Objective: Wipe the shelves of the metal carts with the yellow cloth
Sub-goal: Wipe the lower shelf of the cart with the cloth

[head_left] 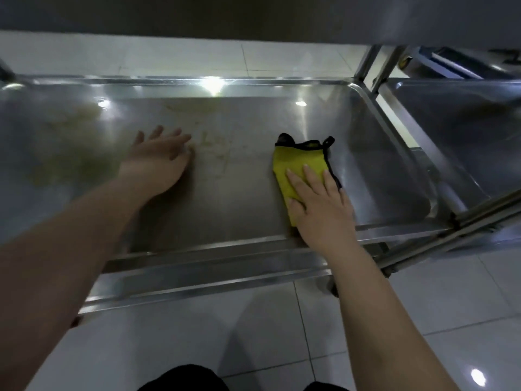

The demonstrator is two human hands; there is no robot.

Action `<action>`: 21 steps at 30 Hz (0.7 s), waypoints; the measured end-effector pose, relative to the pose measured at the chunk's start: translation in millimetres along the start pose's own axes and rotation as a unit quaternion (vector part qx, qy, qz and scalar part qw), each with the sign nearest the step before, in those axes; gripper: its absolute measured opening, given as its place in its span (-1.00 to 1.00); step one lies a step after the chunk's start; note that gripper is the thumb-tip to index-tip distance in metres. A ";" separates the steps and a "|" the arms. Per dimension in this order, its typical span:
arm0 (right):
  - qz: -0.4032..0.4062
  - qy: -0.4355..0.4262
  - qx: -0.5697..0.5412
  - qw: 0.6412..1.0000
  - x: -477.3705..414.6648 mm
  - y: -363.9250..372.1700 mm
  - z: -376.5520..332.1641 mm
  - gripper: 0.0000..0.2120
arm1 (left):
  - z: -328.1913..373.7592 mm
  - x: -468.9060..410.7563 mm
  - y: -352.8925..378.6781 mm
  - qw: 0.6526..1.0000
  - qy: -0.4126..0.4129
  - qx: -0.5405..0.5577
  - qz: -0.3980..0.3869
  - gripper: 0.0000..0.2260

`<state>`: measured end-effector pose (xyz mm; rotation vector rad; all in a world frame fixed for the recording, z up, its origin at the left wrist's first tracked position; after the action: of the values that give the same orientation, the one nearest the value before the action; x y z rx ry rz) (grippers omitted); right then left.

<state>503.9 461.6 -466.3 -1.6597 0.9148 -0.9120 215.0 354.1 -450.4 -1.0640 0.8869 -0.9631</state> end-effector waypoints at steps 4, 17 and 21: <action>-0.003 0.013 -0.011 1.000 0.0 -3.4 1.4 -0.52 | -66.6 39.7 -5.7 0.996 -0.067 -0.050 -0.043 -0.54; -0.026 -0.009 0.021 0.999 -57.1 31.9 -202.6 -0.45 | -84.1 51.5 -5.3 0.996 -0.086 -0.021 0.014 -0.50; -0.038 -0.136 -0.003 0.990 -26.4 59.0 -279.7 -0.49 | -94.0 57.4 -9.2 0.993 -0.112 -0.017 0.042 -0.44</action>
<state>234.9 361.3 -464.3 -1.7822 0.6720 -0.7107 145.2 271.2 -471.7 -1.1297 0.7596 -0.7445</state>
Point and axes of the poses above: each hand's wrist, its own x-axis away from the middle knuckle, its own y-axis out of the palm, z = x × y, the point moved 8 cm from there along -x, towards the middle knuckle, and after that the axes turned 15 degrees about y, right-handed, at the moved point
